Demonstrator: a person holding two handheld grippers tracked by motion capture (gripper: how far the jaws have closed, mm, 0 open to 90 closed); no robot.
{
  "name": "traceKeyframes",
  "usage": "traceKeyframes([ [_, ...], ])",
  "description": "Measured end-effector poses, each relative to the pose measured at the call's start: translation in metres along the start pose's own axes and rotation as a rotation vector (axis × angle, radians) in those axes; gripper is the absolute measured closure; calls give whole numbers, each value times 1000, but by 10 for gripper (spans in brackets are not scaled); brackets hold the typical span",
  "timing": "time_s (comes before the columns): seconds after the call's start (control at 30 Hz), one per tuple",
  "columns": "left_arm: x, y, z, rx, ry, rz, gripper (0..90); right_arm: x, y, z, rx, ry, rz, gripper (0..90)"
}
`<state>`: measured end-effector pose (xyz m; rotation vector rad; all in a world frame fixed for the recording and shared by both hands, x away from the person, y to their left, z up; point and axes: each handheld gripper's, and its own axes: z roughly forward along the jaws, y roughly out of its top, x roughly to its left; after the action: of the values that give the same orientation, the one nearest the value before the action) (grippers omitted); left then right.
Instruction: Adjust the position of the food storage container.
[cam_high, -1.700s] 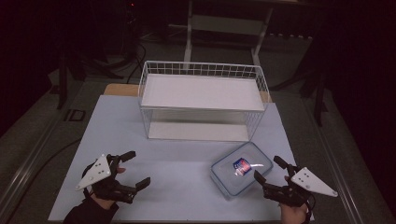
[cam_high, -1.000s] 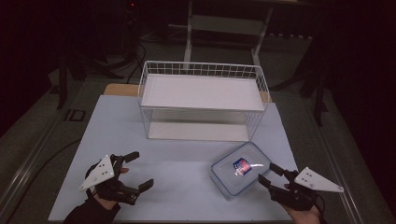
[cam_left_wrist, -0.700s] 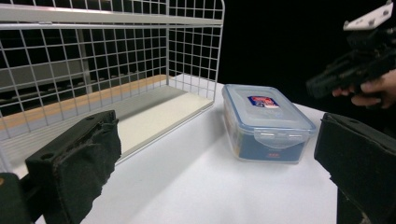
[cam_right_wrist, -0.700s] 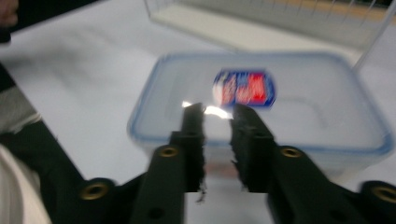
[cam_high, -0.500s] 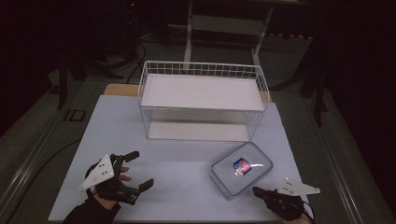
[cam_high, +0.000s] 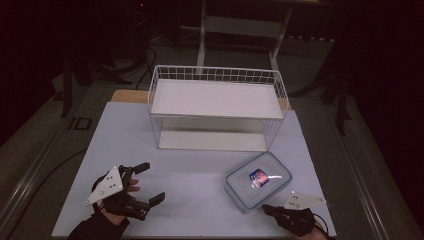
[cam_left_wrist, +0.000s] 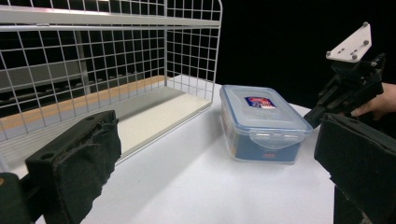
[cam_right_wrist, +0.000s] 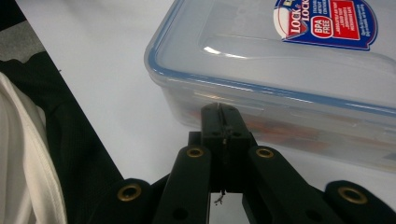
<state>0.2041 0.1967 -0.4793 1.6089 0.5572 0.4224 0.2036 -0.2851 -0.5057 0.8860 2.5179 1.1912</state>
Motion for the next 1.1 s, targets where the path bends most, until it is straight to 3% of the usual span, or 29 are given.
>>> traceKeyframes([
  [0.63,-2,0,0,3,-12,4,4,-2,28,30,16,21,-50,900],
  [0.73,-2,0,0,5,-11,6,4,-2,32,23,-18,15,-56,900],
  [0.83,-2,0,1,5,-14,5,4,-15,36,5,-76,-57,-36,900],
  [0.97,-3,0,1,7,-15,11,4,-46,35,-16,-112,-188,4,900],
  [1.07,-4,0,1,11,-17,11,4,-51,34,-19,-113,-210,9,900],
  [1.1,-3,0,1,13,-18,11,4,-70,29,-23,-108,-275,35,900],
])
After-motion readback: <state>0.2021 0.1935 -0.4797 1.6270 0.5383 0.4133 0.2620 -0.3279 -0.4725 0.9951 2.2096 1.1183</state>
